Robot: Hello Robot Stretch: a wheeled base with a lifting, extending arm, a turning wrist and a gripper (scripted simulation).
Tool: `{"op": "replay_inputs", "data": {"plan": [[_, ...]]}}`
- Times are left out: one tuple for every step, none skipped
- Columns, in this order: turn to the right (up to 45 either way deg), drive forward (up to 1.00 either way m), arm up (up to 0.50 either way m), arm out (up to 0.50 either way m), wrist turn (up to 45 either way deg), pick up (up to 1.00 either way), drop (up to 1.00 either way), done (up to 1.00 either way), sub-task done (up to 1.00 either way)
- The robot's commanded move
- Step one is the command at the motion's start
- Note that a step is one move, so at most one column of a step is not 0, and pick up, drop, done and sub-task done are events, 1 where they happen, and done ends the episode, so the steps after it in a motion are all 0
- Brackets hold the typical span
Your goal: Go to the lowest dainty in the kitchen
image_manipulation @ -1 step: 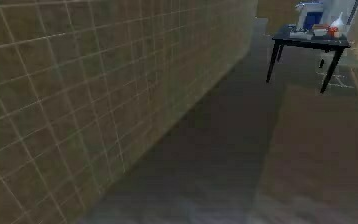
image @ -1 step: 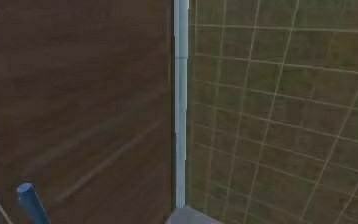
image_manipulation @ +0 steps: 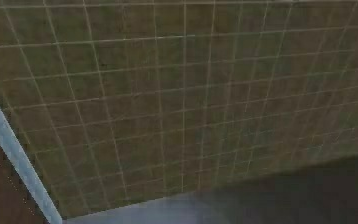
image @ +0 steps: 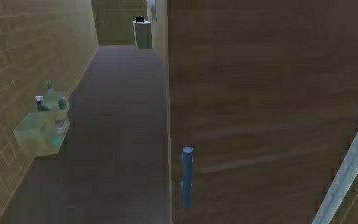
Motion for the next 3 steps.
{"op": "replay_inputs", "data": {"plan": [[-45.0,0.00,0.00,0.00,0.0,0.00,0.00,0.00,0.00],[-15.0,0.00,0.00,0.00,0.0,0.00,0.00,0.00,0.00],[-3.0,0.00,0.00,0.00,0.0,0.00,0.00,0.00,0.00]]}}
